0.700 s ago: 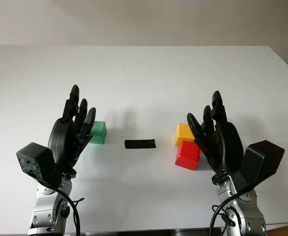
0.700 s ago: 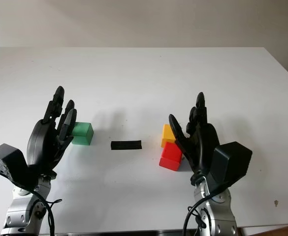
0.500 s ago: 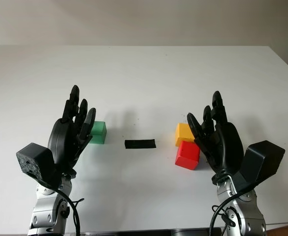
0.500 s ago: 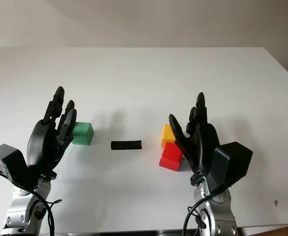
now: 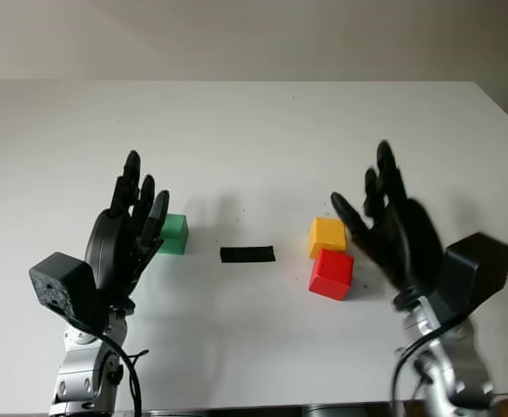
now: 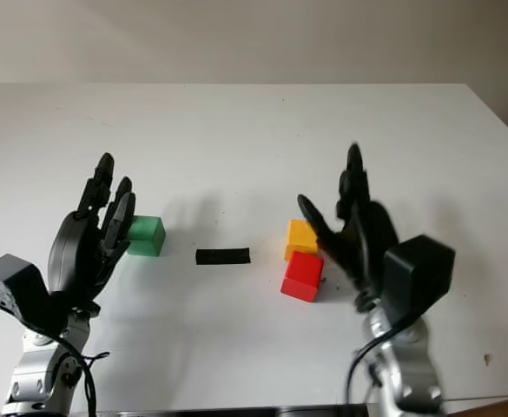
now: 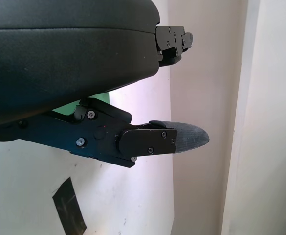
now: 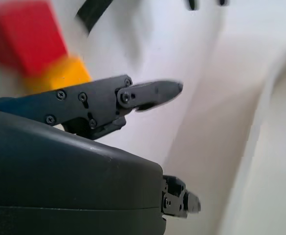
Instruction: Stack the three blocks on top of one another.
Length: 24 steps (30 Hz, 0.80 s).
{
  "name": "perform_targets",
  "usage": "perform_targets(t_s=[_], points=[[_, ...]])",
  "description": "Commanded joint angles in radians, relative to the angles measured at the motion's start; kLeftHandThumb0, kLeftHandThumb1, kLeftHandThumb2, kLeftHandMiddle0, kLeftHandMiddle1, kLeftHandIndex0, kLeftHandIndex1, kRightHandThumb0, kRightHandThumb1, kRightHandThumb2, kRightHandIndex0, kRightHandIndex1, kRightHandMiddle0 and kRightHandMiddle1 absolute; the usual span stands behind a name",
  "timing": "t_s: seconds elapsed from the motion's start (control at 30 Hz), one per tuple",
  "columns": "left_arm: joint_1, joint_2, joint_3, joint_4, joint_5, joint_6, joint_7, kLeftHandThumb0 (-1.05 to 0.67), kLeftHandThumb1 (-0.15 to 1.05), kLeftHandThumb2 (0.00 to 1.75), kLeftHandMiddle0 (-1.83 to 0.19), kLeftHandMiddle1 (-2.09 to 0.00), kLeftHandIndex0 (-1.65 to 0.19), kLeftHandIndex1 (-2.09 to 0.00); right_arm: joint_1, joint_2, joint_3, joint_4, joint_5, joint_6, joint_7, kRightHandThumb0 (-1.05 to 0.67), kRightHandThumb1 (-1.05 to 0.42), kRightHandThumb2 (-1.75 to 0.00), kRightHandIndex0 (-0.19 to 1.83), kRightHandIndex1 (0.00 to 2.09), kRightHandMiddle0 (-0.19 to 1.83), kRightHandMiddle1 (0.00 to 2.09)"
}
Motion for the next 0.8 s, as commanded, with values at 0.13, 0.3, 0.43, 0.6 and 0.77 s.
perform_targets(t_s=[0.13,0.3,0.43,0.6,0.77], points=[[-0.050,0.030,0.018,0.030,0.006,-0.046,-0.017,-0.60,1.05,0.50,0.10,-0.04,0.11,-0.04,-0.156,-0.294,0.029,-0.039,-0.112,-0.071,0.213,-0.59,-0.80,-0.01,-0.05,0.08,0.25,0.22],[-0.076,0.035,0.022,0.061,0.006,-0.056,-0.025,-0.61,1.05,0.50,0.09,-0.05,0.10,-0.05,-0.242,-0.463,0.102,-0.014,-0.236,-0.229,0.365,-0.61,-0.75,-0.04,-0.05,0.07,0.29,0.19],[-0.082,0.030,0.018,0.057,0.014,-0.050,-0.014,-0.61,1.05,0.51,0.08,-0.06,0.10,-0.05,-0.281,-0.565,0.158,0.009,-0.386,-0.458,0.390,-0.65,-0.75,-0.05,-0.01,0.08,0.34,0.19],[-0.089,0.032,0.020,0.060,0.014,-0.048,-0.009,-0.60,1.05,0.51,0.09,-0.05,0.10,-0.05,-0.260,-0.610,0.179,0.017,-0.456,-0.646,0.388,-0.56,-0.72,-0.05,-0.02,0.07,0.39,0.18],[-0.093,0.032,0.022,0.061,0.012,-0.046,-0.004,-0.61,1.05,0.50,0.08,-0.05,0.10,-0.05,-0.249,-0.631,0.175,0.037,-0.543,-0.796,0.335,-0.36,-0.83,-0.08,0.07,0.09,0.49,0.17]])
